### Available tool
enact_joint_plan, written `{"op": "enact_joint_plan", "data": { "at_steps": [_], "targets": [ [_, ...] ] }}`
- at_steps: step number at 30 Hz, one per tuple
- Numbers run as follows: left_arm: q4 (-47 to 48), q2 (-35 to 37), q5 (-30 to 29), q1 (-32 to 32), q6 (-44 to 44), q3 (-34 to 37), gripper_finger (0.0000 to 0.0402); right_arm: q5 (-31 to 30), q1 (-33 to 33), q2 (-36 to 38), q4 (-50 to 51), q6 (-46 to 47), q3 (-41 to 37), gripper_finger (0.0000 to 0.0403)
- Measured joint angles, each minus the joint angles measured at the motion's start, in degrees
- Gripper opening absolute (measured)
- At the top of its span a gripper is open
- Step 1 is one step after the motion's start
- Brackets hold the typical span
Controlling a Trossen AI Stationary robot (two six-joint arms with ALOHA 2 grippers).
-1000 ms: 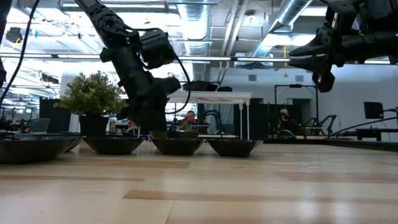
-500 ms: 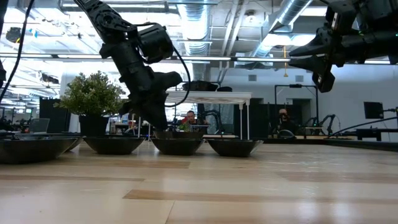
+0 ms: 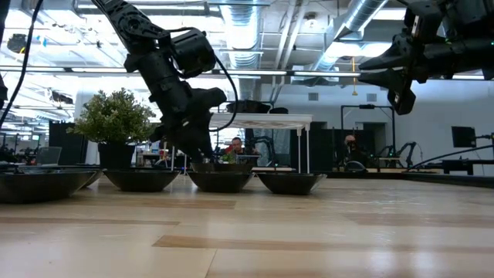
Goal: Pick & Place Mini shaped plates
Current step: Stack the distorted square plate on top of the distorted square plate on the shelf
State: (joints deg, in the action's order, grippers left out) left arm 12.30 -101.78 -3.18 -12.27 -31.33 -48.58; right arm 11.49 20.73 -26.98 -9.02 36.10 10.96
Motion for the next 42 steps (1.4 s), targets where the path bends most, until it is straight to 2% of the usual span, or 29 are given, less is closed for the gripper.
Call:
{"op": "enact_joint_plan", "data": {
  "at_steps": [4,8,26,32,39,42],
  "targets": [
    [-0.37,0.0,-0.1,0.0,0.0,0.0,0.0171,0.0,-0.01,0.0,0.0,0.0,0.0,0.0098],
    [-2.05,-1.85,-0.18,0.02,-0.09,0.0,0.0176,0.0,0.0,0.0,0.0,0.0,0.0,0.0098],
    [-4.05,-5.4,-0.24,0.39,-1.11,0.04,0.0133,-1.09,0.02,0.0,-0.04,1.5,0.0,0.0098],
    [-3.86,-4.15,-0.24,0.39,-1.09,0.04,0.0094,-1.09,0.02,0.0,-0.02,2.32,0.0,0.0098],
    [-3.89,-3.76,-0.2,0.39,-0.68,0.04,0.0014,-1.11,0.02,0.0,-0.02,2.42,0.0,0.0098],
    [-4.1,-3.72,-0.2,0.39,-0.56,0.02,0.0009,-1.29,0.02,0.0,-0.02,2.4,0.0,0.0098]
  ]
}}
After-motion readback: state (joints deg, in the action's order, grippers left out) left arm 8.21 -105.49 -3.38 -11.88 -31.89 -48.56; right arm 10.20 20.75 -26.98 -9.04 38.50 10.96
